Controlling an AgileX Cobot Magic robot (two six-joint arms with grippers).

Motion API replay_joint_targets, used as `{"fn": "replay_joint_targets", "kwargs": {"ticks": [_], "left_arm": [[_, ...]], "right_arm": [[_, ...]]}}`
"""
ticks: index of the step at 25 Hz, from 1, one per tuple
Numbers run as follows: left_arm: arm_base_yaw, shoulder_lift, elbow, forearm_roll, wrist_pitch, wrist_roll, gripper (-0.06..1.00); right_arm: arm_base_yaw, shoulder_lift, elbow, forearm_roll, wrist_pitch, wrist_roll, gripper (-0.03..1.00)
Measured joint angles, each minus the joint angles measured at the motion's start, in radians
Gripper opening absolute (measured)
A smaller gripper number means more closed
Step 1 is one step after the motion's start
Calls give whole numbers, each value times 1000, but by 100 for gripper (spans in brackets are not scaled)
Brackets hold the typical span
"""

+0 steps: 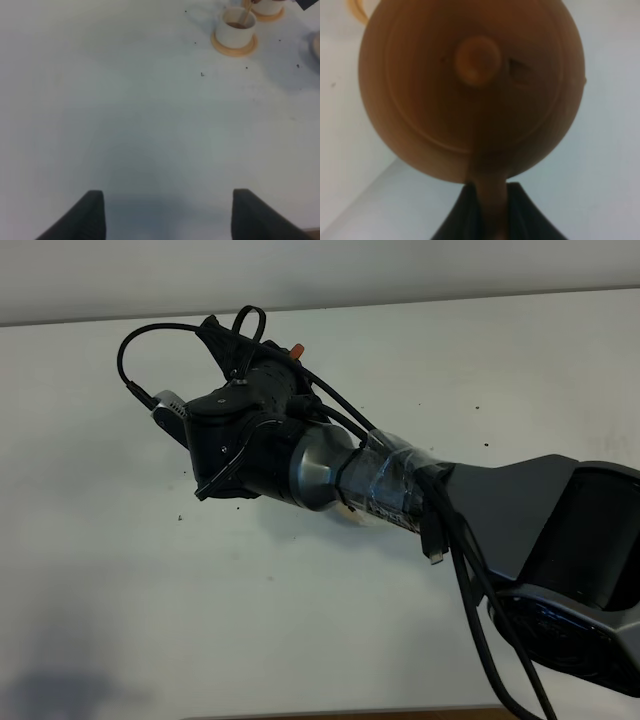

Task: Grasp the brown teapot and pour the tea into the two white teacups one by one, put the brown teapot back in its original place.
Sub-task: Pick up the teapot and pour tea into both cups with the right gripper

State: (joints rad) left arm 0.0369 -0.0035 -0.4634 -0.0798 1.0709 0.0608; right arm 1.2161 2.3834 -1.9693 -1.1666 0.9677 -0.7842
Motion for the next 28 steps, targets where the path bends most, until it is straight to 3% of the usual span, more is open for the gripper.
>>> {"fn": "replay_joint_targets", "kwargs": {"ticks": [28], "left_arm": [[0,0,0,0,0,0,57]], "right_arm": [[6,0,0,-74,0,-59,12]]}}
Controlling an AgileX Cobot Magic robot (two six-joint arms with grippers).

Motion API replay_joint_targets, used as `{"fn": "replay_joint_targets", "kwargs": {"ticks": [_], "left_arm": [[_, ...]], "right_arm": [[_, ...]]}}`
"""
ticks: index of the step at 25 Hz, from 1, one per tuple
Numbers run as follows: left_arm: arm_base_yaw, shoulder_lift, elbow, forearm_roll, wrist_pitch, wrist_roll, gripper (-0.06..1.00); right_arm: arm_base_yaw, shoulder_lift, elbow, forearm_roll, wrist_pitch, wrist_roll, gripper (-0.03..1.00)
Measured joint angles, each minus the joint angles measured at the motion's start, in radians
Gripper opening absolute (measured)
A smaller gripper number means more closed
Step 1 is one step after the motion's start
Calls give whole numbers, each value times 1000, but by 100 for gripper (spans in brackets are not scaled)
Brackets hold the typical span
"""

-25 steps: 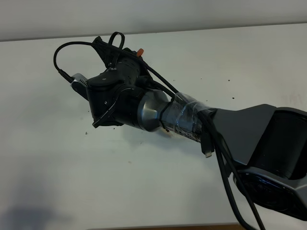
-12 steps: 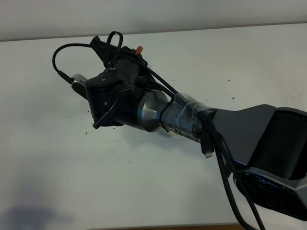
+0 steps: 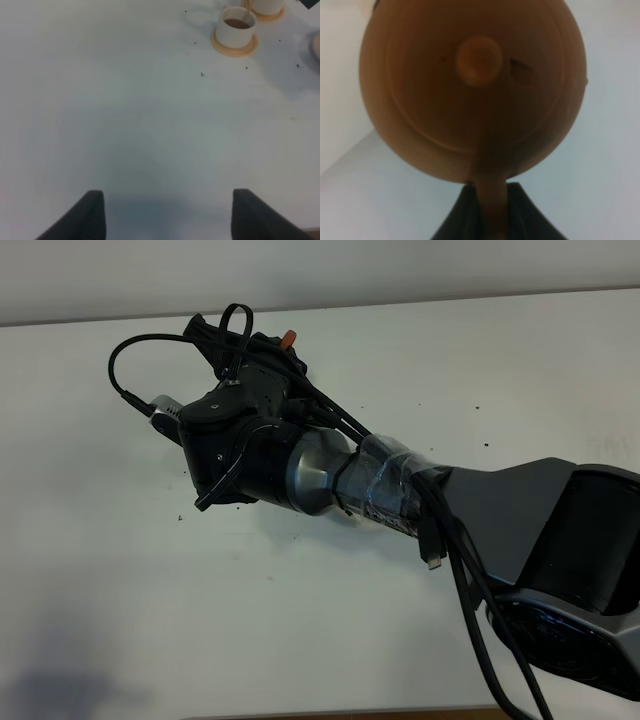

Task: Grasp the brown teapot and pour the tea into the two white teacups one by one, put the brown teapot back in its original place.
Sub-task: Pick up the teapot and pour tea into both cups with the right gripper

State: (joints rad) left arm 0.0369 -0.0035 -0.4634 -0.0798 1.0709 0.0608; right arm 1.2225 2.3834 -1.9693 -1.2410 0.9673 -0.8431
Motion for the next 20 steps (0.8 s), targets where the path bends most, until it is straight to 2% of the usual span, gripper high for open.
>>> {"fn": "replay_joint_targets", "kwargs": {"ticks": [20], "left_arm": [[0,0,0,0,0,0,57]], "right_arm": [[16,0,0,-22,-3,-21,12]]}}
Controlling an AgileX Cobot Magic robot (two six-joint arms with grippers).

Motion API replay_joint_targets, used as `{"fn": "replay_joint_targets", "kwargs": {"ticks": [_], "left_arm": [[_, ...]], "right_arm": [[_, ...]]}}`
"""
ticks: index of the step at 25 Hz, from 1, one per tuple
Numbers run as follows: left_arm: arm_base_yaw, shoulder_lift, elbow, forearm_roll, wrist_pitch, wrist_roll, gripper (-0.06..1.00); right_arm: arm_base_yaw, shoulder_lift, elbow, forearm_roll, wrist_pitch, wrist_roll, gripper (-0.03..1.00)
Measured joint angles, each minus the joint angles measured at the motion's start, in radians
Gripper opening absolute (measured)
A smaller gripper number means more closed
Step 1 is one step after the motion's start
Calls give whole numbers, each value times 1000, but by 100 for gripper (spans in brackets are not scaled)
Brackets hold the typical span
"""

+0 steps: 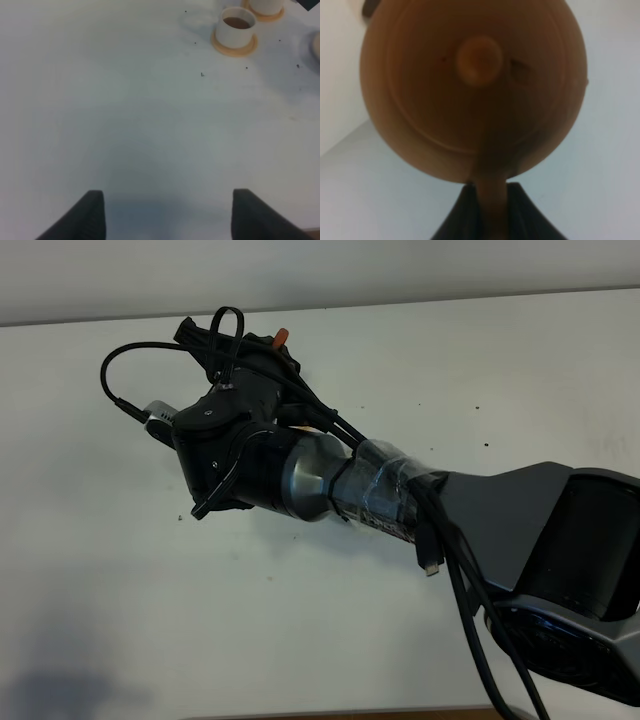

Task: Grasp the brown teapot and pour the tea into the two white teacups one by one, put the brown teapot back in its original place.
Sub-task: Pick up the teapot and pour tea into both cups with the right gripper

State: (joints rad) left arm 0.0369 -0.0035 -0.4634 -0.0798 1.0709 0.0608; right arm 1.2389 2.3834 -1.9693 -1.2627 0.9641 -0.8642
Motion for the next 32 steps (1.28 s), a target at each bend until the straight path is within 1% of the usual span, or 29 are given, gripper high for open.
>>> {"fn": "replay_joint_targets", "kwargs": {"ticks": [6,25,29,32], "left_arm": [[0,0,0,0,0,0,57],[0,0,0,0,0,0,57],[0,0,0,0,0,0,57],[0,0,0,0,0,0,57]], "right_arm": [[13,0,0,-15,-3,-22,12],[13,0,0,-21,-6,-25,12],[13,0,0,23,0,-9,12],[13,0,0,64,26,40,12]]}}
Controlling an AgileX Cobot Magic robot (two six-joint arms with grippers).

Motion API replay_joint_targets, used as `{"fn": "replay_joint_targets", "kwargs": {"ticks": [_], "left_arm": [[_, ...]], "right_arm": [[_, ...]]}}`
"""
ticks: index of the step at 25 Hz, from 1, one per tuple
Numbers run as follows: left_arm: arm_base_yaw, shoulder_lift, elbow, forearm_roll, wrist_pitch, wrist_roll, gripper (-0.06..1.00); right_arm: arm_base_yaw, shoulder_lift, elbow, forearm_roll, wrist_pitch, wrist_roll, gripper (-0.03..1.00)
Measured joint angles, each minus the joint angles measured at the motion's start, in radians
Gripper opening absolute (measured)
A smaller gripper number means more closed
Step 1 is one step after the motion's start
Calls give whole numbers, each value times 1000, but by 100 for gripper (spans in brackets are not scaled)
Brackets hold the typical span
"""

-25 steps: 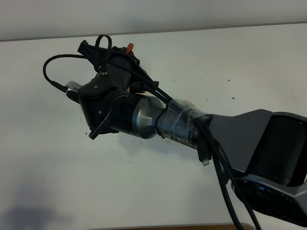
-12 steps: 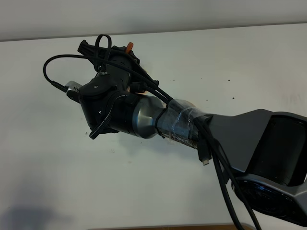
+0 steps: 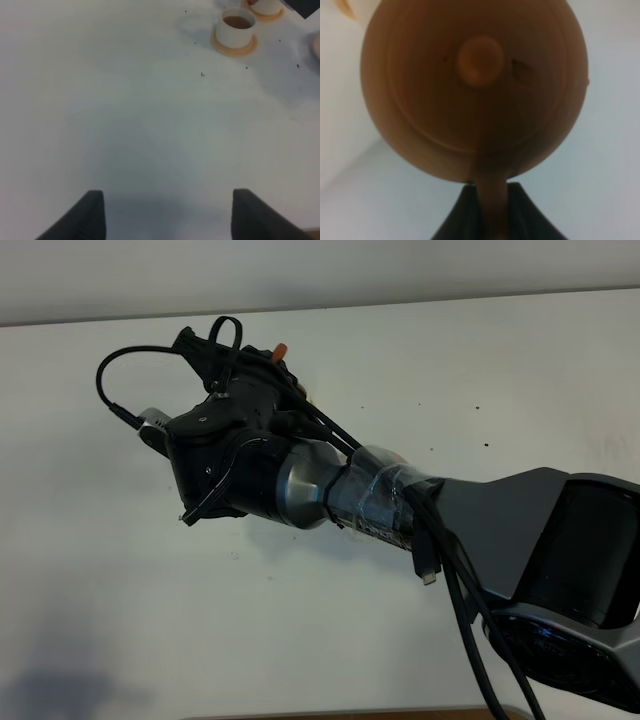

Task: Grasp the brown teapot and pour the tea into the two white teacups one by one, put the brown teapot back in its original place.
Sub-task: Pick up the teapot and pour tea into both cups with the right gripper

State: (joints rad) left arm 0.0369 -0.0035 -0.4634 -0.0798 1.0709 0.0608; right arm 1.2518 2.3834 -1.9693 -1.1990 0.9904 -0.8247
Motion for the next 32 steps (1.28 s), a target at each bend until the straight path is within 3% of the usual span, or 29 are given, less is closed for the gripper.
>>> {"fn": "replay_joint_targets", "kwargs": {"ticks": [9,14,23,28,32], "left_arm": [[0,0,0,0,0,0,57],[0,0,0,0,0,0,57],[0,0,0,0,0,0,57],[0,0,0,0,0,0,57],[0,0,0,0,0,0,57]], "right_arm": [[-1,0,0,109,179,263,12],[-20,-31,0,311,215,374,12],[-64,-103,-1,598,215,547,12],[-100,-129,-23,804,169,565,12],[-114,-131,-26,903,131,564,12]]}}
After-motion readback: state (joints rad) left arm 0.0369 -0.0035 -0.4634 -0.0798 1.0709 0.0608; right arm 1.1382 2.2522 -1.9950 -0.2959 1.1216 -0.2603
